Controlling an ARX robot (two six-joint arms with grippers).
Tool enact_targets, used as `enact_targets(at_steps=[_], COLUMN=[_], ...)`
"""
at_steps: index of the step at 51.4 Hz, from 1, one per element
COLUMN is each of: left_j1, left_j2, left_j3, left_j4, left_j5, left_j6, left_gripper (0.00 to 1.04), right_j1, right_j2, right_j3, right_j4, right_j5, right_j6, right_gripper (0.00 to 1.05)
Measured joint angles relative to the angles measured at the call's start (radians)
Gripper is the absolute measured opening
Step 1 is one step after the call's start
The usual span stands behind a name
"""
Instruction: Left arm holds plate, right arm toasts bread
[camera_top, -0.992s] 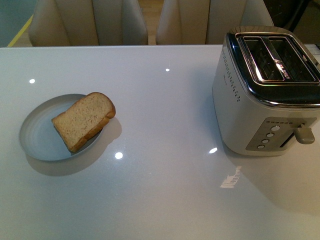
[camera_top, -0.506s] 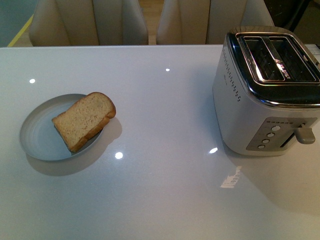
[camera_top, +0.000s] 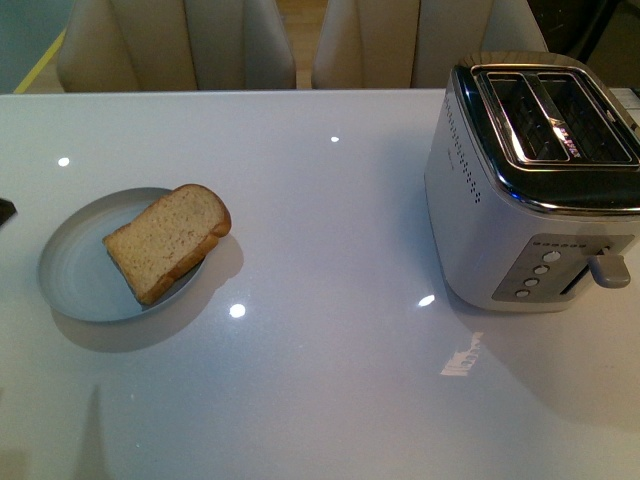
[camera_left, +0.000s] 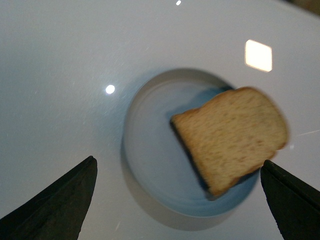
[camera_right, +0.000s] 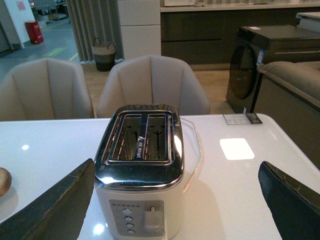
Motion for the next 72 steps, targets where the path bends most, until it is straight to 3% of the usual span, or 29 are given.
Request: enact_targets(at_steps=[17,49,56,65,72], left_j1=[-0.002,-0.051,-0.054,-0.049,-0.038], left_j2=[0.396,0.552,0.564,0.565,0.565], left_j3=[0.221,0.334,0.354,0.374,0.382], left_j4=[-0.005,0.003,-0.005,-0.043,-0.067], left_j5=[-0.06,-0.138,-0.151,-0.125,-0.111], left_j6=[0.027,0.069,0.071,-0.008,-0.06], left_gripper=[0.97,0.97,0.78,0.41,0.23], right_j1=[0.0,0.0,0.0,0.0,0.0], right_j2=[0.0,0.0,0.0,0.0,0.0], right_j3=[0.0,0.0,0.0,0.0,0.0], right_j4=[0.0,0.0,0.0,0.0,0.0], right_j5=[0.0,0.0,0.0,0.0,0.0], right_j6=[0.0,0.0,0.0,0.0,0.0], right_gripper=[0.96,0.96,0.96,0.96,0.96])
